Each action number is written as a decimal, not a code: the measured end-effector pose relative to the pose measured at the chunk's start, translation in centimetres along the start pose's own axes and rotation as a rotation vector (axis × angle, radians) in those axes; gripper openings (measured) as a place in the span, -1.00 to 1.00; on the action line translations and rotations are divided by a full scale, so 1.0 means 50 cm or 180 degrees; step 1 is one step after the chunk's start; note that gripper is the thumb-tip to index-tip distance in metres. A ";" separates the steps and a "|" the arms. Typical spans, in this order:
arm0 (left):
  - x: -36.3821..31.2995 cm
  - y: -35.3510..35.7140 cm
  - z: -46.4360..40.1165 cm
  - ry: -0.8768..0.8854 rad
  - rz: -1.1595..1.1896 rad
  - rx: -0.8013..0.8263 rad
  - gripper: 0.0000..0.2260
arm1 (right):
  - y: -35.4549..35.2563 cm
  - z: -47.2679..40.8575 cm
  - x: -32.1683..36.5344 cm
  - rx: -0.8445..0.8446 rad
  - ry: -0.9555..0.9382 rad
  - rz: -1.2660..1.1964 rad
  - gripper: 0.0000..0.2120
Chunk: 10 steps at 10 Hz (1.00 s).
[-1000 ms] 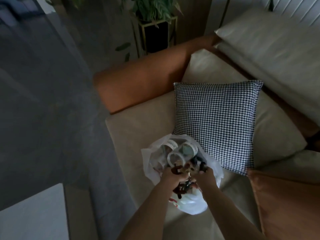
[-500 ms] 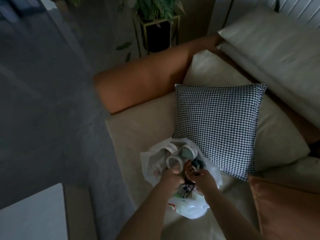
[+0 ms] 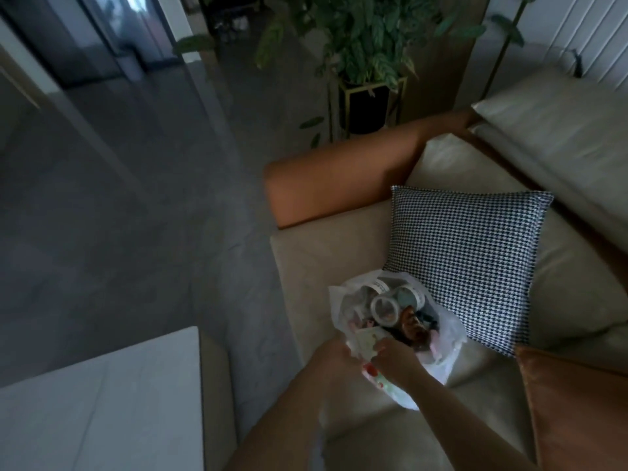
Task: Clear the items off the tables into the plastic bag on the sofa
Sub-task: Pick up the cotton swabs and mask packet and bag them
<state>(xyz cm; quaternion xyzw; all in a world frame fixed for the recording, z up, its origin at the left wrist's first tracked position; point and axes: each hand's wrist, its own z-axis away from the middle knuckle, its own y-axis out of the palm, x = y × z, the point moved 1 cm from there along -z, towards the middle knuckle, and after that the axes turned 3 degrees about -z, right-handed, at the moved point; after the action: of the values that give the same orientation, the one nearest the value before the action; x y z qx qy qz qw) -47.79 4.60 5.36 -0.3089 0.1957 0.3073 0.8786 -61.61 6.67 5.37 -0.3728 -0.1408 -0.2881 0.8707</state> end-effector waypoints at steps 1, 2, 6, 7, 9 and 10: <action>0.056 -0.027 0.112 0.0063 -0.0251 -0.0155 -0.75 | 0.059 0.051 0.035 -0.0504 -0.0111 -0.0331 -0.90; 0.140 -0.033 0.189 -0.0040 -0.0531 -0.0468 -0.67 | 0.136 0.097 0.063 -0.0488 -0.0374 0.0460 -0.74; 0.537 0.008 0.541 -0.0792 -0.0329 -0.1092 -0.57 | 0.479 0.323 0.184 -0.0253 -0.1990 0.1304 -0.66; 0.614 0.049 0.624 -0.1148 -0.0152 -0.1296 -0.58 | 0.533 0.389 0.204 -0.0378 -0.2003 0.1685 -0.68; 0.722 0.201 0.764 -0.1794 0.0659 -0.1627 -0.58 | 0.671 0.493 0.208 0.0812 -0.2551 0.2072 -0.69; 0.764 0.290 0.819 -0.2136 0.1157 -0.1794 -0.58 | 0.736 0.537 0.208 0.1316 -0.2509 0.2405 -0.80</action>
<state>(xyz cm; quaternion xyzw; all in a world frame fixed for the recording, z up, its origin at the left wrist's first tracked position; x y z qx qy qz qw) -23.04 56.77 8.86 -0.3796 -0.1392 0.5800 0.7072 -31.85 42.60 7.58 -0.2985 -0.3648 0.2365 0.8496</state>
